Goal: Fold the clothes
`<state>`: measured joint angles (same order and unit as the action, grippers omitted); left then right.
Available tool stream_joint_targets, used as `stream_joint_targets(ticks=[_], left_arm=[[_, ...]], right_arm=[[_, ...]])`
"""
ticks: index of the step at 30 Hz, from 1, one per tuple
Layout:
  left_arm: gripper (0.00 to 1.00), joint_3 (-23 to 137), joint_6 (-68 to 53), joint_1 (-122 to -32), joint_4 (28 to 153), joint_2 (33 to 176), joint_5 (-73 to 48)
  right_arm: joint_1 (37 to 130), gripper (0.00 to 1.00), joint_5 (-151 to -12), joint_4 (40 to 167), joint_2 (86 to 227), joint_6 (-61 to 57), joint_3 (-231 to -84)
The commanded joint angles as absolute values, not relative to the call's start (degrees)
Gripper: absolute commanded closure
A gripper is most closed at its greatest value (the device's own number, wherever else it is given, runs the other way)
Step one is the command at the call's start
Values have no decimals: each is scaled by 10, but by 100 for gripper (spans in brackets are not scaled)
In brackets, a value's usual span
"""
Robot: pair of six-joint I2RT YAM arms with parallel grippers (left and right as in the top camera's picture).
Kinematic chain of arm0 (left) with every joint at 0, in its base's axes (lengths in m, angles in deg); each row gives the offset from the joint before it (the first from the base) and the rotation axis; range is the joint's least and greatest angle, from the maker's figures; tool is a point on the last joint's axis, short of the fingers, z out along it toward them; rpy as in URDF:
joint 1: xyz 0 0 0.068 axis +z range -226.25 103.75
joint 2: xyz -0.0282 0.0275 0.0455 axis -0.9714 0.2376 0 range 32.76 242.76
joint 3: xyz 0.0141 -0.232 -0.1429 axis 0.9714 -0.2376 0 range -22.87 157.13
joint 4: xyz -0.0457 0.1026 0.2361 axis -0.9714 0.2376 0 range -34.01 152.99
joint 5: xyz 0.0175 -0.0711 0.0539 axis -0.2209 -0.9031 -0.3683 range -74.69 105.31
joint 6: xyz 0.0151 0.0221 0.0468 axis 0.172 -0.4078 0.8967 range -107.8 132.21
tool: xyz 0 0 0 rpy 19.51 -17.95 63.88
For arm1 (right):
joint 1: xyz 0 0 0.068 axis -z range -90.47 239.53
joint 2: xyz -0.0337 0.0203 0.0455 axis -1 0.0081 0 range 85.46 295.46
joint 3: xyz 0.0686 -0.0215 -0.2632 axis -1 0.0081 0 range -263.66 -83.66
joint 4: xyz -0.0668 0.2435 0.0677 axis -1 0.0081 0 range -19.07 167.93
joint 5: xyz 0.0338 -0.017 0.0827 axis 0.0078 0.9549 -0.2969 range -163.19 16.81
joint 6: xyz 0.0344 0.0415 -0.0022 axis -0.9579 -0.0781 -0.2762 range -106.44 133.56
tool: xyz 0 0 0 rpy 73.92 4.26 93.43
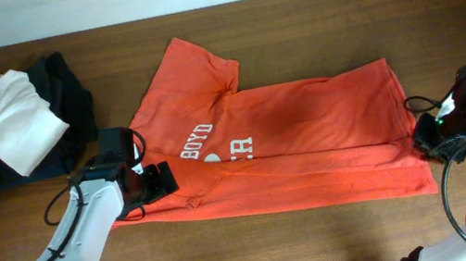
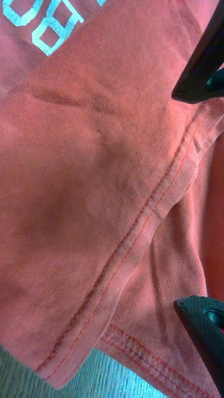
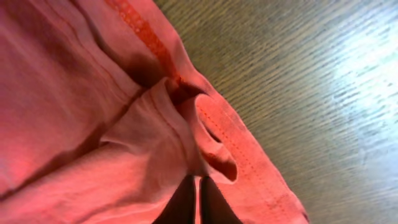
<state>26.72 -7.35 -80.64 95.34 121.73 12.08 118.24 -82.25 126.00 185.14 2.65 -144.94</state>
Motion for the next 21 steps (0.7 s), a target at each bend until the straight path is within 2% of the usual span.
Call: stream_joint_targets(ticks=[1, 8, 12, 13, 14, 15, 21], left_arm=[[2, 262, -75, -808, 951, 1209, 116], [2, 262, -75, -808, 950, 1209, 116], [2, 262, -75, -808, 950, 1209, 116], [2, 262, -75, -808, 950, 1209, 116], [2, 262, -75, -808, 950, 1209, 116], [2, 262, -75, -808, 950, 1209, 116], [2, 262, -75, -808, 950, 1209, 116]], right_arm=[[1180, 53, -798, 1266, 1843, 24, -1461], [1180, 68, -792, 1227, 1843, 23, -1427], [1180, 68, -803, 1225, 1843, 23, -1427], [1180, 74, -803, 1225, 1843, 23, -1427], [1180, 87, -803, 1226, 1843, 23, -1427], [1180, 96, -806, 1226, 1843, 23, -1427], [1181, 96, -888, 1228, 1843, 24, -1481]])
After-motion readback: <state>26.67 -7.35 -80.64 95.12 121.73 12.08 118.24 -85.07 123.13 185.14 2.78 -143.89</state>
